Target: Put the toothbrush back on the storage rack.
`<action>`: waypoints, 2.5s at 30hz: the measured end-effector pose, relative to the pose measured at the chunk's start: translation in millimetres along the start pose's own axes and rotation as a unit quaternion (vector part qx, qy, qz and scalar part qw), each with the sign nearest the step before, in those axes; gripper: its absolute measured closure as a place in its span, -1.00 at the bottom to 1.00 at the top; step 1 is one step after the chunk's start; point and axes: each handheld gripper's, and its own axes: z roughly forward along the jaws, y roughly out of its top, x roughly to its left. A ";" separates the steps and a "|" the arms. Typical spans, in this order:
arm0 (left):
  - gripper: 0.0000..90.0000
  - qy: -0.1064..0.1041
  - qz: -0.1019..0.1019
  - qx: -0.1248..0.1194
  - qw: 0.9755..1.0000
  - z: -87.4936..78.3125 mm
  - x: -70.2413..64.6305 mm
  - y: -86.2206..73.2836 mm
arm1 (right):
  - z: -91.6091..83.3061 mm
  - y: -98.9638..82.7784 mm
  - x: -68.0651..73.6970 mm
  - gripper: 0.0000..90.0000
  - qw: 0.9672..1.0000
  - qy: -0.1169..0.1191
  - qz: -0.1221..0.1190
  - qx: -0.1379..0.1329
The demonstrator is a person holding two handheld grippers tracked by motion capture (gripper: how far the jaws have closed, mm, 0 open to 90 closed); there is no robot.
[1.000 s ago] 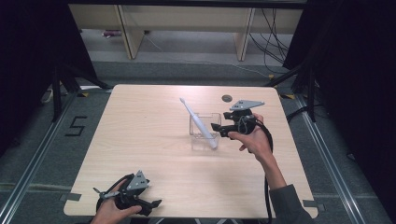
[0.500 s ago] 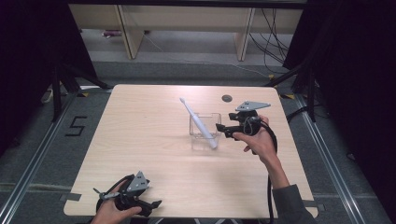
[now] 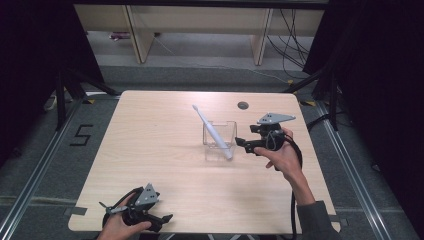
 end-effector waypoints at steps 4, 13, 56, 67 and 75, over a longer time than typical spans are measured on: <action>-0.66 0.001 0.002 0.002 1.000 0.3 0.1 -0.1 | -1.6 -4.8 -0.6 -0.54 1.000 -0.004 -0.005 0.001; -0.66 0.003 0.001 0.000 1.000 -0.1 0.1 -0.1 | -4.9 -10.5 1.9 -0.54 1.000 -0.005 -0.005 0.003; -0.66 0.002 0.006 0.002 1.000 -0.8 -0.8 0.5 | -7.9 -35.7 14.4 -0.58 1.000 -0.001 -0.013 0.019; -0.66 0.003 0.005 0.001 1.000 -1.0 -0.8 0.4 | -7.9 -42.1 17.7 -0.60 0.999 0.003 -0.004 0.035; -0.66 0.003 0.005 0.001 1.000 -0.7 -1.0 0.3 | -7.7 -46.0 19.7 -0.60 0.999 0.006 -0.005 0.036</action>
